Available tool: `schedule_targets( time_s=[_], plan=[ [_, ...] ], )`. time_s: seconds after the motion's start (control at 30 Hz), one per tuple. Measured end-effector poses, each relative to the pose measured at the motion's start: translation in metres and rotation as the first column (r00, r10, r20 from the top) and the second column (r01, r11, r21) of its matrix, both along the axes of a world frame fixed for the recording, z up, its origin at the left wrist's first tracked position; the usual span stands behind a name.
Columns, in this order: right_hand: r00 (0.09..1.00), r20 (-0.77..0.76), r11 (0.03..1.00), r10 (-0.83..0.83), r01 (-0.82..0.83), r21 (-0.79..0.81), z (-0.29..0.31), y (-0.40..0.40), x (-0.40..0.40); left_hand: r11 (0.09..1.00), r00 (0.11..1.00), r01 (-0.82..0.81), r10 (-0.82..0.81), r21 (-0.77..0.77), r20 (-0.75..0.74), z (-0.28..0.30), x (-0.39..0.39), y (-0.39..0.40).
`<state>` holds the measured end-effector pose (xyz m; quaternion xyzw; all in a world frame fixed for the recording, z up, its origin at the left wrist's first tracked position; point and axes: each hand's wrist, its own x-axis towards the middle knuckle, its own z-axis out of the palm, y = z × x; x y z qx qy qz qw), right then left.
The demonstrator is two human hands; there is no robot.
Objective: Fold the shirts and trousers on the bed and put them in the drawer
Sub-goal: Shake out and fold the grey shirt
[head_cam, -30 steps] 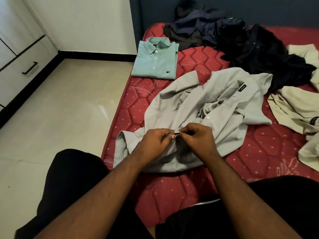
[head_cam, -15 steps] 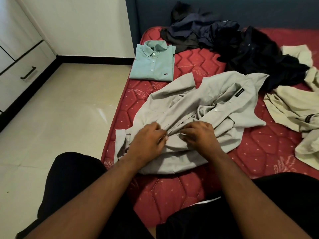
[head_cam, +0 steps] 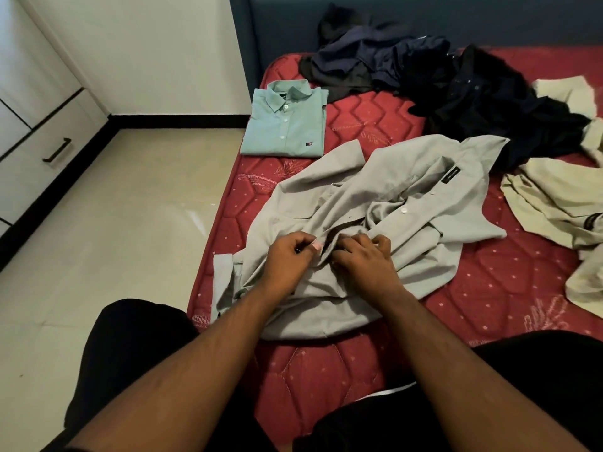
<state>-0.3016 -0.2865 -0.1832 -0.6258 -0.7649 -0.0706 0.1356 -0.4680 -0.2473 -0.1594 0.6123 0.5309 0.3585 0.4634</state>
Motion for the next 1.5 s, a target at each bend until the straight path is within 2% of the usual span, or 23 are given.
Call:
schedule_targets(
  time_s=[0.07, 0.13, 0.2, 0.3, 0.47, 0.7, 0.97, 1.1, 1.3, 1.43, 1.5],
  plan=[
    [0.996, -0.083, 0.996, 0.028, -0.021, 0.083, 0.008, 0.000, 0.001, 0.994, 0.993, -0.040, 0.050, -0.103, 0.104, 0.008, 0.003, -0.002],
    [0.972, -0.206, 0.982, 0.117, -0.082, 0.171, 0.018, 0.000, 0.006, 0.990, 0.983, -0.074, 0.093, -0.120, 0.159, 0.016, 0.006, -0.004],
    [0.907, -0.362, 0.964, 0.214, -0.135, 0.231, 0.032, -0.001, 0.012, 0.988, 0.962, -0.095, 0.123, -0.124, 0.245, 0.022, 0.007, -0.007],
    [0.793, -0.545, 0.949, 0.273, -0.131, 0.286, 0.048, -0.006, 0.017, 0.991, 0.943, -0.072, 0.104, -0.111, 0.317, 0.030, 0.009, -0.014],
    [0.639, -0.748, 0.984, 0.179, -0.120, 0.133, 0.051, -0.008, 0.014, 0.996, 0.931, 0.049, -0.020, -0.069, 0.365, 0.037, 0.011, -0.025],
    [0.517, -0.852, 0.996, 0.085, -0.071, 0.057, 0.045, -0.010, 0.005, 0.996, 0.934, 0.089, -0.076, -0.021, 0.348, 0.040, 0.009, -0.026],
    [0.453, -0.887, 0.995, 0.093, -0.012, 0.099, 0.043, -0.011, 0.001, 0.993, 0.924, 0.093, -0.060, -0.070, 0.378, 0.033, 0.008, -0.026],
    [0.470, -0.879, 0.996, 0.086, -0.067, 0.062, 0.040, -0.010, 0.004, 0.993, 0.908, 0.056, -0.006, -0.107, 0.420, 0.024, 0.009, -0.027],
    [0.466, -0.883, 0.991, 0.057, -0.133, -0.006, 0.041, -0.007, 0.006, 0.994, 0.922, 0.053, -0.013, -0.094, 0.387, 0.022, 0.007, -0.030],
    [0.330, -0.943, 0.961, -0.036, -0.247, -0.123, 0.048, -0.008, 0.011, 0.998, 0.950, 0.070, -0.066, -0.002, 0.306, 0.021, 0.005, -0.033],
    [0.354, -0.933, 0.948, -0.060, -0.273, -0.164, 0.047, -0.007, 0.014, 0.997, 0.957, 0.068, -0.078, 0.045, 0.280, 0.022, 0.006, -0.036]
  ],
)
